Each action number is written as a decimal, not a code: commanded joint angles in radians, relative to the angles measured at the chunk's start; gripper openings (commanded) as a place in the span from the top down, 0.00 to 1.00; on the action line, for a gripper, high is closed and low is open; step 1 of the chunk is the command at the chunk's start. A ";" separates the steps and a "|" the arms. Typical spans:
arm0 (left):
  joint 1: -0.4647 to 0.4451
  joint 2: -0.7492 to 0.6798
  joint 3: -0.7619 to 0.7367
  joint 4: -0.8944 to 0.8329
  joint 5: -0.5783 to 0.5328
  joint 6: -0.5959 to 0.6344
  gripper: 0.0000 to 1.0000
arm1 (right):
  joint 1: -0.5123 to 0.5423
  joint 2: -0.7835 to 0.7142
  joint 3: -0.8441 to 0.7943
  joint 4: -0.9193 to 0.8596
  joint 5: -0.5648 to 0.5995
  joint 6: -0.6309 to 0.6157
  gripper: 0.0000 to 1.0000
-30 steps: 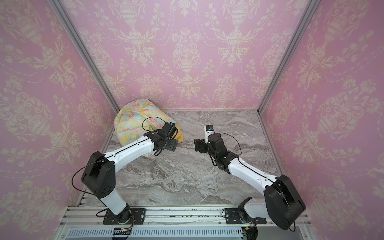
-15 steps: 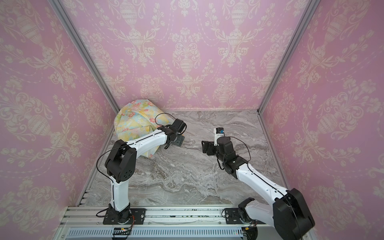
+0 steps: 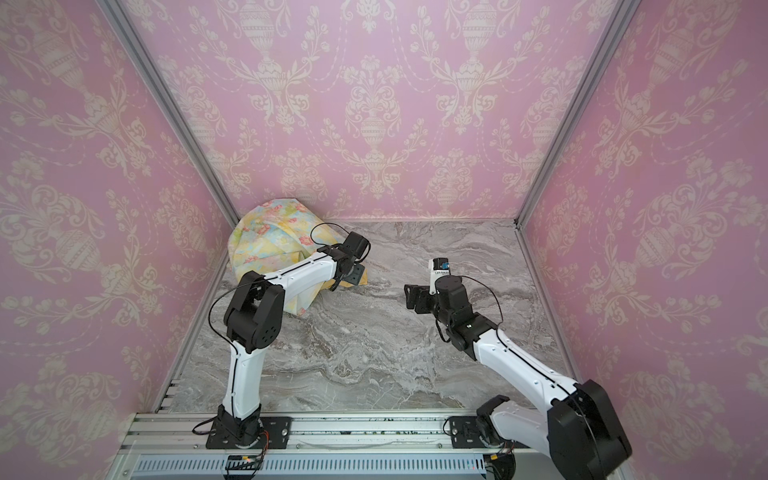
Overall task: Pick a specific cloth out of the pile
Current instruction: 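Grasp the edge of the yellow cloth with the left gripper, then lift the yellow cloth out of the pile with the left gripper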
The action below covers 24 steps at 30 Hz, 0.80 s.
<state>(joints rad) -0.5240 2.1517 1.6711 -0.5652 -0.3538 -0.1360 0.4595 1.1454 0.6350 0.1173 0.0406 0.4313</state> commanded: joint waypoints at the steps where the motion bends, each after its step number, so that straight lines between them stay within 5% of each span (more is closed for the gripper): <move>1: 0.010 0.033 0.038 0.006 0.010 0.016 0.42 | -0.007 -0.014 -0.018 -0.004 -0.004 0.015 0.15; 9: 0.010 0.041 0.101 -0.016 0.024 0.006 0.98 | -0.006 -0.001 -0.018 0.006 -0.015 0.023 0.16; 24: 0.052 -0.199 0.117 -0.045 0.037 0.036 1.00 | -0.005 0.040 0.015 0.014 -0.027 0.024 0.16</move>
<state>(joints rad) -0.4854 2.0422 1.7554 -0.6086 -0.3458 -0.1200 0.4595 1.1748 0.6289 0.1207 0.0242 0.4461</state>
